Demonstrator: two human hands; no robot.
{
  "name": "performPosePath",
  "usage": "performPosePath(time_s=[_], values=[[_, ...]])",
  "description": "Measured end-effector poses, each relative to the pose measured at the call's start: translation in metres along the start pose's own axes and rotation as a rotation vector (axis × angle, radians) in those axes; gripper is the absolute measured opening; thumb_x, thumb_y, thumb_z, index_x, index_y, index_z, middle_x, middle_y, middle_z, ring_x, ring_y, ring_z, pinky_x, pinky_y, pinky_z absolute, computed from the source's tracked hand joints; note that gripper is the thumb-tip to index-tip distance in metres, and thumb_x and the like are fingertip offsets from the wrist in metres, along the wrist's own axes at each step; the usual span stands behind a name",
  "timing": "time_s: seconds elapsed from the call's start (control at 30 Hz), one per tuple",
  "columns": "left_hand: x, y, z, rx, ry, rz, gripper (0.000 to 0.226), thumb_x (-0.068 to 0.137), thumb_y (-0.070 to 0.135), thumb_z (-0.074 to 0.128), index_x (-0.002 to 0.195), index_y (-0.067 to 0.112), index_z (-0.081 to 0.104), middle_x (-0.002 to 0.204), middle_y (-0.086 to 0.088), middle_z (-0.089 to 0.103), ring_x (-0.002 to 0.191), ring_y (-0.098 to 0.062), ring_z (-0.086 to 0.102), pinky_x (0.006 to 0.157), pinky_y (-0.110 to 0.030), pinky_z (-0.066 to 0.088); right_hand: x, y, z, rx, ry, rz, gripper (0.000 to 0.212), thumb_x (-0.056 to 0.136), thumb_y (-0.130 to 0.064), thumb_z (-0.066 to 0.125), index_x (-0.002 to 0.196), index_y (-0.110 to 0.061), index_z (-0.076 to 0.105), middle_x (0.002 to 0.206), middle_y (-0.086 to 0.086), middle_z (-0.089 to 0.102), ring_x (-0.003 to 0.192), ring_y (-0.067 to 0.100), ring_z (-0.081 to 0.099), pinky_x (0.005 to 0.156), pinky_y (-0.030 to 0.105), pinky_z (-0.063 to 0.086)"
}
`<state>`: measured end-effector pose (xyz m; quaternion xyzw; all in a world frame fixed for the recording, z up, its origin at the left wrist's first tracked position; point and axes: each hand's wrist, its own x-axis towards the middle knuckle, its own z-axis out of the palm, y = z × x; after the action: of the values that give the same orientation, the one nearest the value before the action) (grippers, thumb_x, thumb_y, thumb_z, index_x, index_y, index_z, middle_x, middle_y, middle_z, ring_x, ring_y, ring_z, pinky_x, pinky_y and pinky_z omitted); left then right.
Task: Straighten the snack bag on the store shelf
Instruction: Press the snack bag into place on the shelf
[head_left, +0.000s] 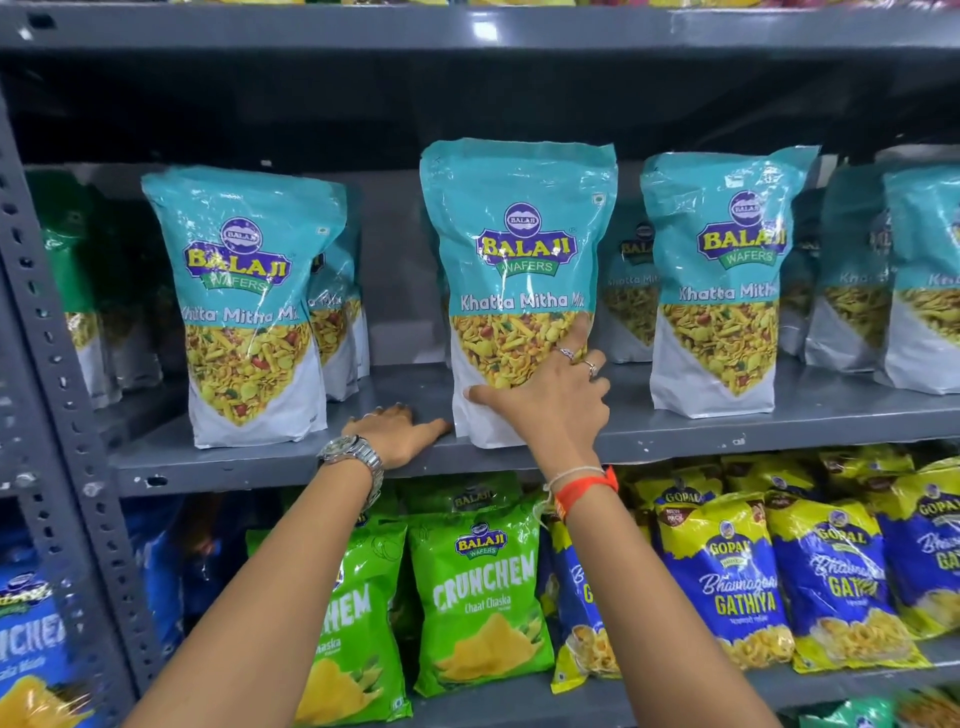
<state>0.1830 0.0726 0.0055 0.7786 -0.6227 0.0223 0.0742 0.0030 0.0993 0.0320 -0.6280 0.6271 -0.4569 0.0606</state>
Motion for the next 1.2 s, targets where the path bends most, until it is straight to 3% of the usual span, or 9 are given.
performPosePath(time_s=[0.23, 0.47, 0.77, 1.2], values=[[0.006, 0.0, 0.002, 0.006, -0.003, -0.005, 0.082, 0.079, 0.073, 0.022, 0.135, 0.016, 0.043, 0.149, -0.009, 0.039, 0.133, -0.029, 0.038, 0.108, -0.047, 0.031, 0.0, 0.002, -0.003, 0.088, 0.039, -0.018, 0.142, 0.049, -0.075, 0.072, 0.15, -0.015, -0.007, 0.15, 0.02, 0.02, 0.136, 0.043, 0.029, 0.104, 0.061, 0.034], [0.006, 0.001, 0.004, 0.026, 0.007, -0.014, 0.081, 0.082, 0.071, 0.023, 0.143, 0.018, 0.034, 0.155, -0.004, 0.028, 0.139, -0.026, 0.03, 0.11, -0.045, 0.027, 0.001, 0.007, 0.001, 0.113, 0.006, -0.035, 0.138, 0.053, -0.066, 0.078, 0.15, -0.017, -0.008, 0.147, 0.019, 0.023, 0.131, 0.042, 0.034, 0.096, 0.054, 0.042], [0.002, 0.001, 0.003, -0.005, 0.032, -0.003, 0.096, 0.065, 0.076, 0.015, 0.135, 0.018, 0.042, 0.15, -0.005, 0.037, 0.134, -0.026, 0.036, 0.106, -0.044, 0.031, 0.006, 0.01, 0.012, 0.086, 0.026, -0.055, 0.135, 0.057, -0.063, 0.078, 0.151, -0.016, -0.006, 0.145, 0.017, 0.029, 0.125, 0.04, 0.042, 0.089, 0.048, 0.046], [-0.001, 0.003, 0.002, 0.004, 0.038, -0.021, 0.082, 0.082, 0.072, 0.023, 0.139, 0.014, 0.038, 0.152, -0.008, 0.034, 0.136, -0.027, 0.034, 0.109, -0.045, 0.028, 0.023, 0.005, 0.032, 0.094, 0.05, -0.044, 0.133, 0.056, -0.062, 0.079, 0.151, -0.016, -0.001, 0.143, 0.019, 0.03, 0.122, 0.04, 0.043, 0.089, 0.048, 0.047]])
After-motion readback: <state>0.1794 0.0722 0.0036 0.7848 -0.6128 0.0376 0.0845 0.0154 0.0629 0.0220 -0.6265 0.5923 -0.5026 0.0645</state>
